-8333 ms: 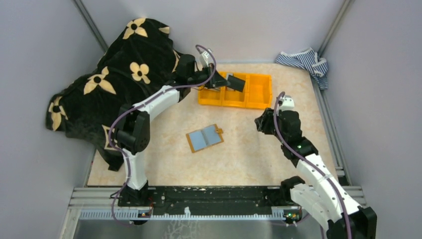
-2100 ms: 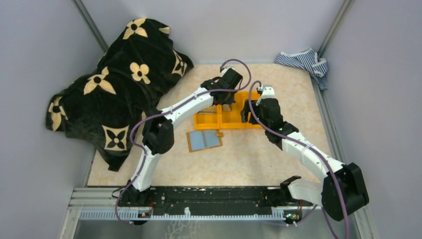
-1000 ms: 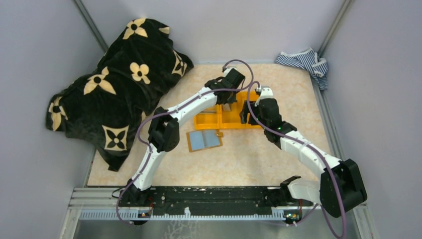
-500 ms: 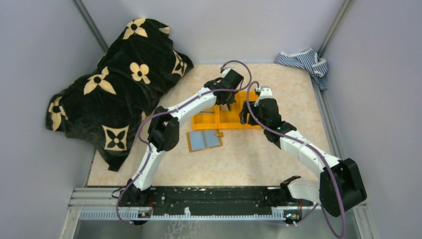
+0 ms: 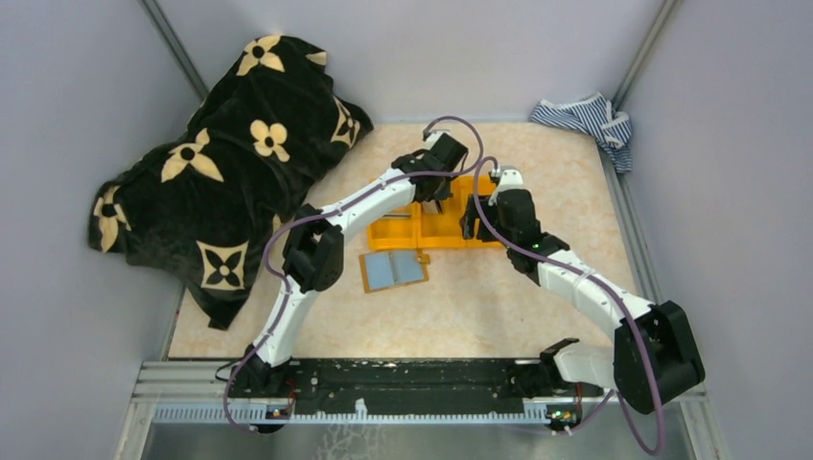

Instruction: Take the credit cards out of the card holder

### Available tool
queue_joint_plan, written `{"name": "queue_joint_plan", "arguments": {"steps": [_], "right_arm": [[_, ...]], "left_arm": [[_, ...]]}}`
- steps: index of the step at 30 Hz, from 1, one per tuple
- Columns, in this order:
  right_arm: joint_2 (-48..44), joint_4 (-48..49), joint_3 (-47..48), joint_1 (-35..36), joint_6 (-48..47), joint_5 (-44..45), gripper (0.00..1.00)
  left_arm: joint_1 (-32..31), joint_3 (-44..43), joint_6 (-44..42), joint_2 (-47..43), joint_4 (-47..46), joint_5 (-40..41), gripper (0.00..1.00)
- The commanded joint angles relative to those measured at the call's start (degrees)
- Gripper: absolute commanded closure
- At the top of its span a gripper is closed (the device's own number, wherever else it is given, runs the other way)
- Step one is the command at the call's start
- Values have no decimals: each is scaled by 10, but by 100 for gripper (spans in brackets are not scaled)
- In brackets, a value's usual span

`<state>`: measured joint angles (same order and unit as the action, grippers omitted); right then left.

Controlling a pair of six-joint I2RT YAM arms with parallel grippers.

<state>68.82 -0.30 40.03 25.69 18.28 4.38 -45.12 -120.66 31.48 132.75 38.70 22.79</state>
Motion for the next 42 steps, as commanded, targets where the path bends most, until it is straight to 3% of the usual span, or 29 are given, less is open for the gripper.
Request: {"name": "queue_joint_plan", "arguments": {"steps": [1,15,20,26,29,37,42], "right_arm": [[-1,28,1,-3,7,-3,31],[3,30,2,-3,7,-7,31],[8,33,5,-3,5,-13,32],[-1,8,44,3,-1,-11,32],[15,-6,81,11,-6,-6,27],[141,-65,228,55,-40,20,10],[271,-147,362,72,-53,57,2]], "left_arm": [[8,5,-5,-40,10,18,82],[9,12,-8,-68,11,22,82],[9,53,-15,-109,-8,29,82],[10,162,-20,-198,-45,54,82],[12,230,-8,-247,-58,60,82],[28,409,-5,-401,-106,55,83],[59,490,-12,-471,-119,38,83]]}}
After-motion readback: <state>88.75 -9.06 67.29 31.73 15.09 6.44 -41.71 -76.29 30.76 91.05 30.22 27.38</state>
